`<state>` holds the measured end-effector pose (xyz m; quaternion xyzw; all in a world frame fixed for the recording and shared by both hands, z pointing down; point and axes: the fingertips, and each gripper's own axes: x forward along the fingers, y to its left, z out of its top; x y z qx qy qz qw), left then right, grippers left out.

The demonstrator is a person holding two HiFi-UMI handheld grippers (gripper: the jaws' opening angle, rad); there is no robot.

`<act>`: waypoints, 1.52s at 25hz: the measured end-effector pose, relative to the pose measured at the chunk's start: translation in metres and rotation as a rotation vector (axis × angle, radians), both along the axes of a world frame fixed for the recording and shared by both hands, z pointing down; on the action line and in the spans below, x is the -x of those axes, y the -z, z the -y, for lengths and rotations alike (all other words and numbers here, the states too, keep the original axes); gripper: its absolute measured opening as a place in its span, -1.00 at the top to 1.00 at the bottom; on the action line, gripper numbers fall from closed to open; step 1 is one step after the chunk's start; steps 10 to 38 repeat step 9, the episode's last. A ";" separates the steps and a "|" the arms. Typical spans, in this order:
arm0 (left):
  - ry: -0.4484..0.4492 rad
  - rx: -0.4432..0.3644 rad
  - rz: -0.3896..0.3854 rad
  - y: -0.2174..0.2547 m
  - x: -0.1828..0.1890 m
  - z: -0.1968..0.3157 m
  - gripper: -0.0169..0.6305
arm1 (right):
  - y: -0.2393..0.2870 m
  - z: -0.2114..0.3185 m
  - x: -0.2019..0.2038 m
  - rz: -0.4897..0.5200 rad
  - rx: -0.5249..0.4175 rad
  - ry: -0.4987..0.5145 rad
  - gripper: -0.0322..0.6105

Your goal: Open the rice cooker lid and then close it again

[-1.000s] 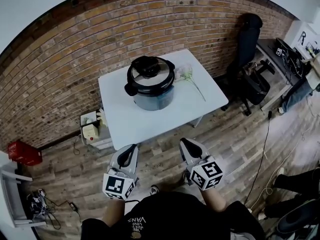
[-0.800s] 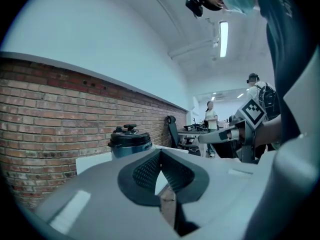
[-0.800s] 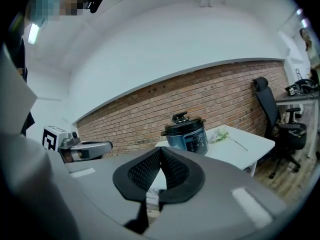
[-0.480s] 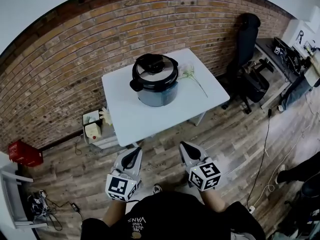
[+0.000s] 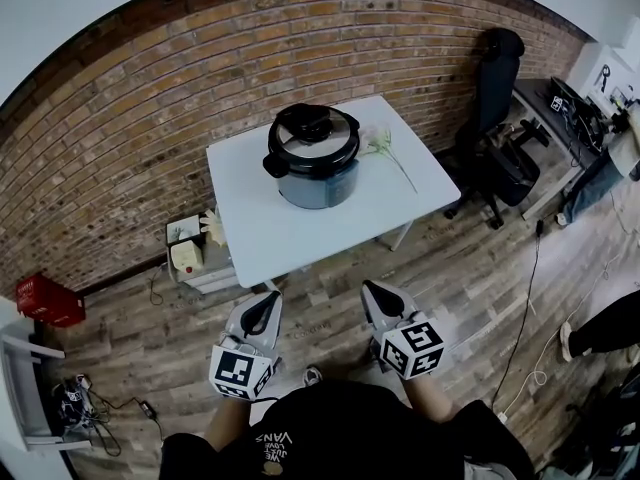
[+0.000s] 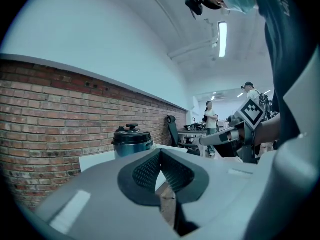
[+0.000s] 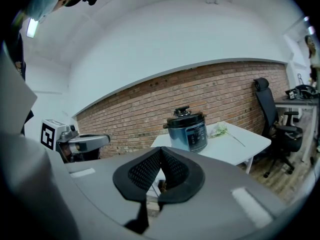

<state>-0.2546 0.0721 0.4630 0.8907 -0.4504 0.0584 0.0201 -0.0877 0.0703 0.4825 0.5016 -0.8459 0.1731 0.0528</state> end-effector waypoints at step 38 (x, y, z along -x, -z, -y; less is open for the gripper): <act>0.001 -0.009 0.000 0.005 -0.007 0.007 0.94 | 0.004 0.006 -0.003 -0.012 0.003 0.024 0.89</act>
